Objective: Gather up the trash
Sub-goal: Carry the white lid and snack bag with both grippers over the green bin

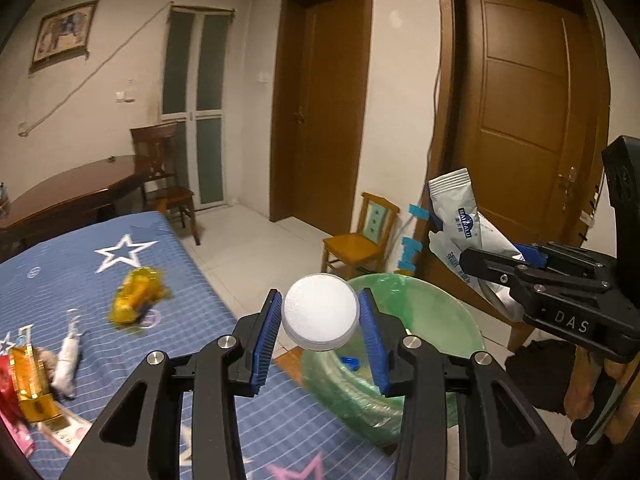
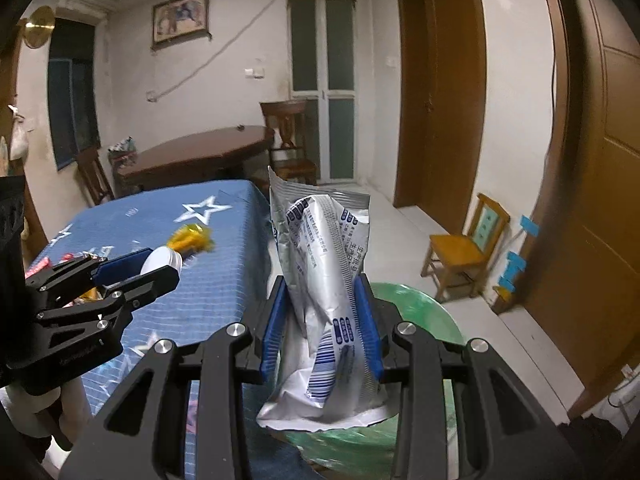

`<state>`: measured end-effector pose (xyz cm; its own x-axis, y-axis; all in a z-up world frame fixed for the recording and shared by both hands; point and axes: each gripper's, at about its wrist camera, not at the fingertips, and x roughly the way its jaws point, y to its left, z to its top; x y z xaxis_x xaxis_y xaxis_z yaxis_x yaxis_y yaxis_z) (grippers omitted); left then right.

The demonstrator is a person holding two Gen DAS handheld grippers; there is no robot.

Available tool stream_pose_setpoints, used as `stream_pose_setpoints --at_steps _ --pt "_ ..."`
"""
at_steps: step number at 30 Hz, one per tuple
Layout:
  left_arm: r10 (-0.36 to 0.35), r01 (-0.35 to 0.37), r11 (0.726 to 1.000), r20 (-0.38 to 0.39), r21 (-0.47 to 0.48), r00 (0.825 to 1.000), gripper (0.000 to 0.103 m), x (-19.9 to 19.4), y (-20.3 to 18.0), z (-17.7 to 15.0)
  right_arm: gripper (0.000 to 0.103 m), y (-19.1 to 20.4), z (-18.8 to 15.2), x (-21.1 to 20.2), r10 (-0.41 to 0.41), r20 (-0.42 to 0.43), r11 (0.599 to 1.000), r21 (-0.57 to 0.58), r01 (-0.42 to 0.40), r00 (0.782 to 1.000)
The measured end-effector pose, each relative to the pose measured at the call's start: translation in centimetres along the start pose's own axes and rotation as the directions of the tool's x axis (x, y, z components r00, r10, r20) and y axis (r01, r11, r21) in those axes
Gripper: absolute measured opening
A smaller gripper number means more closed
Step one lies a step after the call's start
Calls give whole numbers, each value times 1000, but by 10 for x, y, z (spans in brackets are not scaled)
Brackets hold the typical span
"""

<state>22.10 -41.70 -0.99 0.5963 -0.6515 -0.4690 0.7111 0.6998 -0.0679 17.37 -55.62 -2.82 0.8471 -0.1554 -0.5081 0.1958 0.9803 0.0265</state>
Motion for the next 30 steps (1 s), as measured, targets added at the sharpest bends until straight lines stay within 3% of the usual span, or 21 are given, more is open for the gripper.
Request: stream_pose_setpoints --at_steps 10,20,30 --pt "-88 91 996 -113 22 990 41 87 -38 3 32 -55 -17 40 -20 -139 998 64 29 990" --pt "-81 89 996 -209 27 975 41 159 -52 -11 33 -90 -35 81 7 -263 991 131 29 965" --pt "-72 83 996 -264 30 962 41 196 -52 -29 33 -101 -40 96 18 -291 989 147 26 956"
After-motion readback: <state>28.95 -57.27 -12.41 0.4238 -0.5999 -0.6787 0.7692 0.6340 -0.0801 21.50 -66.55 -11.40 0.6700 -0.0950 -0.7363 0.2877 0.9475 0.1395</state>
